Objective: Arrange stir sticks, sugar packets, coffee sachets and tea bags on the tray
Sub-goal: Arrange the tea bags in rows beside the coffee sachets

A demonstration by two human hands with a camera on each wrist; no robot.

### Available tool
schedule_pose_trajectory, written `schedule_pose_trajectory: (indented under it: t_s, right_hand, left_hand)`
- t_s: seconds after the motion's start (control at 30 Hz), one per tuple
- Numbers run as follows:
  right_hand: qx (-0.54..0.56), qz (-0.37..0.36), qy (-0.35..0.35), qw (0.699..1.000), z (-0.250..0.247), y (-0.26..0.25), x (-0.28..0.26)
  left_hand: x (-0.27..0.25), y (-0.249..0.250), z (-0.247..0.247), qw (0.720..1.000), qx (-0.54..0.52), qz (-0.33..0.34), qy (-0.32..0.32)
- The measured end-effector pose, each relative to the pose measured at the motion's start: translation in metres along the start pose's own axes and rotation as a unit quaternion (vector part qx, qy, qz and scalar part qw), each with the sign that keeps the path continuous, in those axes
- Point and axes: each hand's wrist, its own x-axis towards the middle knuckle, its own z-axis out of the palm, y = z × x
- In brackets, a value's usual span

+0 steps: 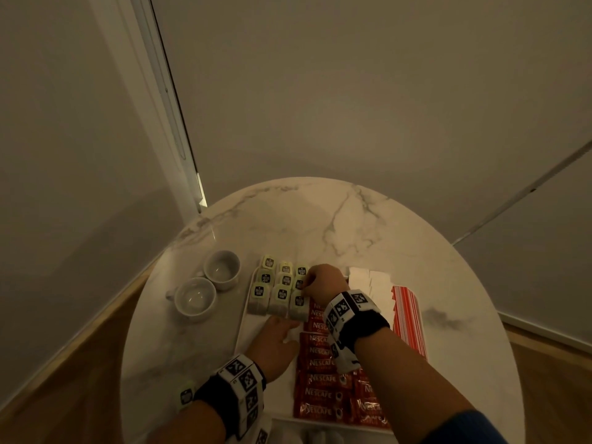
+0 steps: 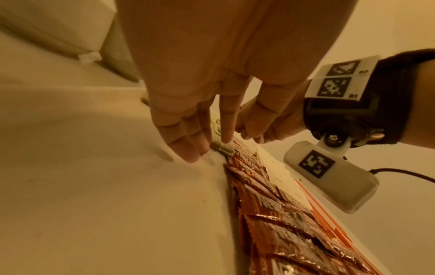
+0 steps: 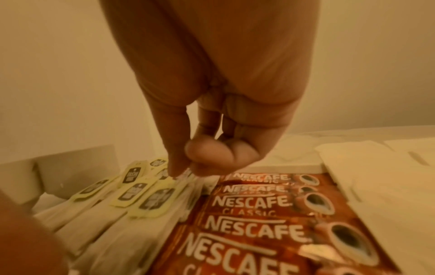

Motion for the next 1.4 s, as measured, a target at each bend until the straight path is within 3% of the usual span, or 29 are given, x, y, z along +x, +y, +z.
schedule_pose_trajectory:
  t_s: [0.67,0.93,1.27,1.4]
  right_hand:
    - [0.057,-0.030,0.034,0.997,0.006,0.009,-0.033]
    - [0.036,0.012,0.019,0.999,0.007,0.015,-0.031]
    - [0.045,0.015,0.018,0.999,0.011,0.014,-0.036]
    - [0.068,-0.008,0.046,0.997,-0.001,0.018,-0.064]
  left_hand:
    - [-0.005,0.001,0.000,1.000,0.011,-0.017,0.017]
    - [-0.004,-0.008,-0.017,0.981,-0.050,-0.102,0.159]
    - [-0.006,-0.003,-0.026,0.977,-0.062,-0.123,0.162]
    - [-0.027,0.007,-0.035,0.986,-0.043,-0.075,0.145]
